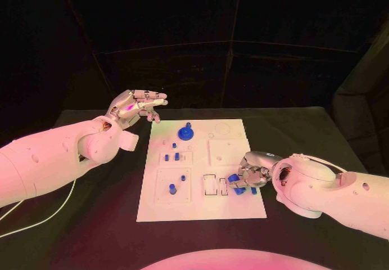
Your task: Assemble the parts on the task board
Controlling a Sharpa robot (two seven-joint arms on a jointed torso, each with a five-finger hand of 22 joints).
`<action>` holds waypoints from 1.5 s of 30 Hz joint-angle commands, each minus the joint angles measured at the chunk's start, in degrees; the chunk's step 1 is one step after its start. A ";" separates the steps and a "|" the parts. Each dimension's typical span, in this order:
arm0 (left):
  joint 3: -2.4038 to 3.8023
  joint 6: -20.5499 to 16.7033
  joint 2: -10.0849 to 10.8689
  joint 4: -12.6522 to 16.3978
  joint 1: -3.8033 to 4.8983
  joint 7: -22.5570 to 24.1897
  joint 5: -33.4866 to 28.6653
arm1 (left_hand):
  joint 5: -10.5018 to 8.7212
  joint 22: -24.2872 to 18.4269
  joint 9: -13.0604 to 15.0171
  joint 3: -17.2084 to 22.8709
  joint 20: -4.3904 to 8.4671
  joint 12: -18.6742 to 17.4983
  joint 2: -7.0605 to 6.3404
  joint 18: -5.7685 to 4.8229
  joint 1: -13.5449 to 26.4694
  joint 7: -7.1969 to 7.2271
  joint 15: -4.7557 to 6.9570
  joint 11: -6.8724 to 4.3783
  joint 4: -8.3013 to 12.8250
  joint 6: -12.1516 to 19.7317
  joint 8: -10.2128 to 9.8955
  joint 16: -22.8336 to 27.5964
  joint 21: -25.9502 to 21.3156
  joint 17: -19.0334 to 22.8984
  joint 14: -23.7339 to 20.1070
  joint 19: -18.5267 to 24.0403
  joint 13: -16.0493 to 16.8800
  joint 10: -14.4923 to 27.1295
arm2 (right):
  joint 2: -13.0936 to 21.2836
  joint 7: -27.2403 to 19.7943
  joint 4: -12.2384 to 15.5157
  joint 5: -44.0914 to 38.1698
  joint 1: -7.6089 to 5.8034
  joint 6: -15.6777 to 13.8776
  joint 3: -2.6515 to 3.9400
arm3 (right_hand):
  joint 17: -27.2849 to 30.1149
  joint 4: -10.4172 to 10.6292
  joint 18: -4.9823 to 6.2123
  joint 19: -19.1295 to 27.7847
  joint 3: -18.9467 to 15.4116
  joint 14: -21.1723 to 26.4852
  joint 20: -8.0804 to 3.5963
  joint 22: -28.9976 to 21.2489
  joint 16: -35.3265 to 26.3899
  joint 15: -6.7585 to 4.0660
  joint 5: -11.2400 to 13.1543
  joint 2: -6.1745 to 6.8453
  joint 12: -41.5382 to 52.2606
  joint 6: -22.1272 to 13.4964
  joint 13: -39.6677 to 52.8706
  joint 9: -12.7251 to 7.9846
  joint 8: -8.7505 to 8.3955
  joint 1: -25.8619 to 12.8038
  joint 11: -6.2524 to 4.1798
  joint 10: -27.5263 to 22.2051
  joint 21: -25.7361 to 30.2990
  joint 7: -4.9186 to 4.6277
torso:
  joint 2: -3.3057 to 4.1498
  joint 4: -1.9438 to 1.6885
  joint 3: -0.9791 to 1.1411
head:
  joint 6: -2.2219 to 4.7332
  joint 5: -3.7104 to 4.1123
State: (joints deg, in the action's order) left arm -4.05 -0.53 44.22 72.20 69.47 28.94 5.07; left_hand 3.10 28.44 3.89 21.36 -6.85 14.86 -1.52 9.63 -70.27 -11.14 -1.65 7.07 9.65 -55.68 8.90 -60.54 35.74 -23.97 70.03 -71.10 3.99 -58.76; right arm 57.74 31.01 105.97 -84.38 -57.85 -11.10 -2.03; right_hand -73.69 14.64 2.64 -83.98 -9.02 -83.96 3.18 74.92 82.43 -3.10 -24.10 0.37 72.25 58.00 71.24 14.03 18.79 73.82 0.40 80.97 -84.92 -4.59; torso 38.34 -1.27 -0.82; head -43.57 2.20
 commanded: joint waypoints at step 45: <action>-0.03 1.41 -0.34 -0.03 -0.01 0.82 -0.26 | -0.16 -0.13 0.06 -0.48 -0.23 0.37 0.25 0.79 -0.37 -0.09 -0.01 -0.08 0.01 0.36 0.30 -0.07 -0.32 0.08 -0.52 0.00 0.01 0.45 | -6.43 3.38 1.69 7.46 0.46 -6.65 -0.36 | -2.51 1.98 -1.36 -2.70 -3.64 -3.49 -0.93 11.11 1.24 -1.24 -1.68 -4.05 0.05 3.15 2.65 2.83 0.20 -5.71 -1.17 2.15 -1.70 1.04 | 0.03 -0.16 -0.12 | -0.23 -0.91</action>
State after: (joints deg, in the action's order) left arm -4.12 0.11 43.90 72.08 69.38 29.19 5.07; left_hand 3.10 28.36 3.89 21.36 -6.85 14.86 -1.52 9.63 -70.27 -11.14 -1.65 7.07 9.65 -55.68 8.90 -60.54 35.74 -23.99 70.03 -71.10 3.99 -58.76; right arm 51.43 32.67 107.73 -77.15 -57.32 -18.55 -2.44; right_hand -74.92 16.59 1.73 -83.96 -12.39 -83.92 2.75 74.91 83.53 -3.92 -25.94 -3.66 72.44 61.17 74.12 16.98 19.19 68.56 -1.03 83.24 -86.60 -3.25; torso 38.40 -1.37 -0.93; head -43.77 1.31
